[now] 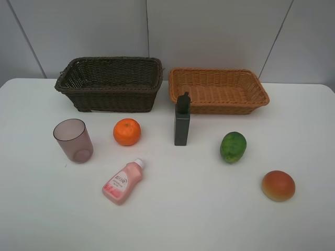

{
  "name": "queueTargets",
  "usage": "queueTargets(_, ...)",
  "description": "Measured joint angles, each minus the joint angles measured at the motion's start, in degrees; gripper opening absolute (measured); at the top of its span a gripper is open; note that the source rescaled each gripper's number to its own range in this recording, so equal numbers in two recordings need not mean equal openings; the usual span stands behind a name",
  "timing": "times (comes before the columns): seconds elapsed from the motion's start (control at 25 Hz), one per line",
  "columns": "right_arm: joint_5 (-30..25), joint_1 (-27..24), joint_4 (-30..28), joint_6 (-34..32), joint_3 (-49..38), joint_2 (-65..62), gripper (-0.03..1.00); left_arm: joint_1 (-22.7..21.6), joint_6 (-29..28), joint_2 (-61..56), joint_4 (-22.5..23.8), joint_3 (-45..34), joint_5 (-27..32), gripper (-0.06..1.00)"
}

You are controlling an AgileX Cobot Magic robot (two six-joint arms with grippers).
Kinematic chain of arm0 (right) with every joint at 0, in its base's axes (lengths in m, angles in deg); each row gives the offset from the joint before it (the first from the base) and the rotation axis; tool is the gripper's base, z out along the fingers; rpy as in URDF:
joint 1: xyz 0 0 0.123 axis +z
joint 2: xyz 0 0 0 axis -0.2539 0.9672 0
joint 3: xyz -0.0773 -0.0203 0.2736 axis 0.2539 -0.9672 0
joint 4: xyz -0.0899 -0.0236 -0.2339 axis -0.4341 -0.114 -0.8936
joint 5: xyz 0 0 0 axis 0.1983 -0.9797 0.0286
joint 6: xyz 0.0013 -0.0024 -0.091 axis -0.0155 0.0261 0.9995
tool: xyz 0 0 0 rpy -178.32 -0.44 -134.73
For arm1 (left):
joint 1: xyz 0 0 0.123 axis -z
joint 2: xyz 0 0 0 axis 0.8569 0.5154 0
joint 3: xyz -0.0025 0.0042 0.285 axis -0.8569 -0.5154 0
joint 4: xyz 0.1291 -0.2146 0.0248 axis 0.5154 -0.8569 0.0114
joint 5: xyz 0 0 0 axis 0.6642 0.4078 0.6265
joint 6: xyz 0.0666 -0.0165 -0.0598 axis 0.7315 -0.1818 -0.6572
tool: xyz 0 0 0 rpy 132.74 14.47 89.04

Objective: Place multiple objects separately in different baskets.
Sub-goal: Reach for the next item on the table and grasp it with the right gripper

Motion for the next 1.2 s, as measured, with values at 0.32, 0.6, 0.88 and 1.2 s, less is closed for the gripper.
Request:
queueTargets(0.32, 0.0, 0.0, 0.0, 0.0, 0.0, 0.0, 0.87, 0.0, 0.0, 0.0, 0.0, 0.0, 0.0, 1.00)
queueTargets(0.6, 0.0, 0.0, 0.0, 0.0, 0.0, 0.0, 0.87, 0.0, 0.0, 0.0, 0.0, 0.0, 0.0, 1.00)
queueTargets(0.88, 0.0, 0.0, 0.0, 0.0, 0.0, 0.3, 0.87, 0.0, 0.0, 0.0, 0.0, 0.0, 0.0, 1.00)
queueTargets(1.2, 0.2, 0.0, 2.5, 0.0, 2.5, 16.7, 0.87, 0.0, 0.0, 0.0, 0.0, 0.0, 0.0, 1.00)
